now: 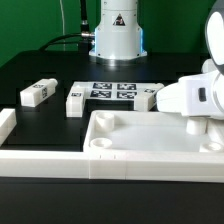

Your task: Assemble desk

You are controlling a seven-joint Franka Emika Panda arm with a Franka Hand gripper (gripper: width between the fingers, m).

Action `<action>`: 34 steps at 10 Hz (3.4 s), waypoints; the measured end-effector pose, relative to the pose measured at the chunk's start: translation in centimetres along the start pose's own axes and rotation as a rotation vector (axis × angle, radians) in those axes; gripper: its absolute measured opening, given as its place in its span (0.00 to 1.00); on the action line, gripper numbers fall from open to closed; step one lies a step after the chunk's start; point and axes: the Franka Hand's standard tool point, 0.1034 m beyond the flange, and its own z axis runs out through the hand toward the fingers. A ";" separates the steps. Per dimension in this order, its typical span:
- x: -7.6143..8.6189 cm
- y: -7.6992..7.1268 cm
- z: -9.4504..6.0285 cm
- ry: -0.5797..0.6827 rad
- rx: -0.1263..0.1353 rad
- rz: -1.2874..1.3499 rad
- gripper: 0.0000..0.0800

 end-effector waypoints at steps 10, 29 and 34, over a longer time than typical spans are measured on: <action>-5.2 2.7 -6.1 0.075 0.016 -0.035 0.36; -6.9 4.4 -19.2 0.989 0.036 -0.018 0.36; -6.2 4.5 -21.0 1.341 0.035 -0.025 0.36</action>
Offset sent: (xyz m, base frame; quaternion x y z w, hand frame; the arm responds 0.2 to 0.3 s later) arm 0.0001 -0.0028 0.0052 0.0045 0.0024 0.0004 1.0000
